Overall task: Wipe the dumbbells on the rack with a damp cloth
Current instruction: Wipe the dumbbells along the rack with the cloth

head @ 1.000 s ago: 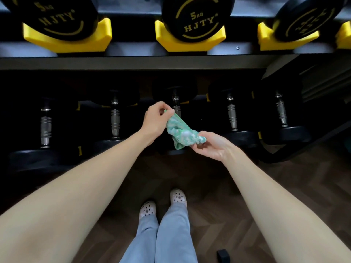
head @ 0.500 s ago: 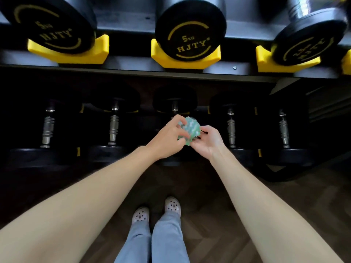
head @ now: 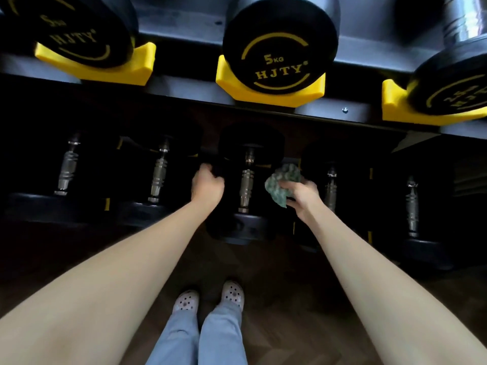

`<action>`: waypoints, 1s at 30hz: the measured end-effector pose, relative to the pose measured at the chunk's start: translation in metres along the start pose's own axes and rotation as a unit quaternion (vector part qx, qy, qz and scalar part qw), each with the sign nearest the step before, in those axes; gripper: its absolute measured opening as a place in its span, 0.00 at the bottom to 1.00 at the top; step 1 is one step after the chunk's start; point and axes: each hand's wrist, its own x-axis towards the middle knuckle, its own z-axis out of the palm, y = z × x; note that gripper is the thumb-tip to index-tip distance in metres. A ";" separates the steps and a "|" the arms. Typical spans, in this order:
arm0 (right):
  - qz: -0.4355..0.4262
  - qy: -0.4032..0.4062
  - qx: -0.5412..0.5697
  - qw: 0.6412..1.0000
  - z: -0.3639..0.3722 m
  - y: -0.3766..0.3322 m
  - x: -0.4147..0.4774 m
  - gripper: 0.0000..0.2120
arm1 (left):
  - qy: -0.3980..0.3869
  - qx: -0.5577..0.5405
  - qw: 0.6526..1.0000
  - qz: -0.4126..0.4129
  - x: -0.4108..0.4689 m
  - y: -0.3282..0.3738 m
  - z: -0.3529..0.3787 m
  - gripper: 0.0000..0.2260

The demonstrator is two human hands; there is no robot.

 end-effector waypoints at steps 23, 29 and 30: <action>-0.438 0.018 -0.401 0.805 0.060 0.031 0.066 0.04 | -0.119 -0.025 0.983 -0.141 0.036 -0.045 0.028 0.09; -0.374 -0.137 -0.525 0.752 0.077 0.020 0.074 0.15 | -0.146 -0.041 0.976 -0.157 0.036 -0.042 0.021 0.11; -0.369 -0.170 -0.548 0.731 0.080 0.017 0.073 0.16 | -0.148 -0.050 0.975 -0.158 0.035 -0.042 0.020 0.11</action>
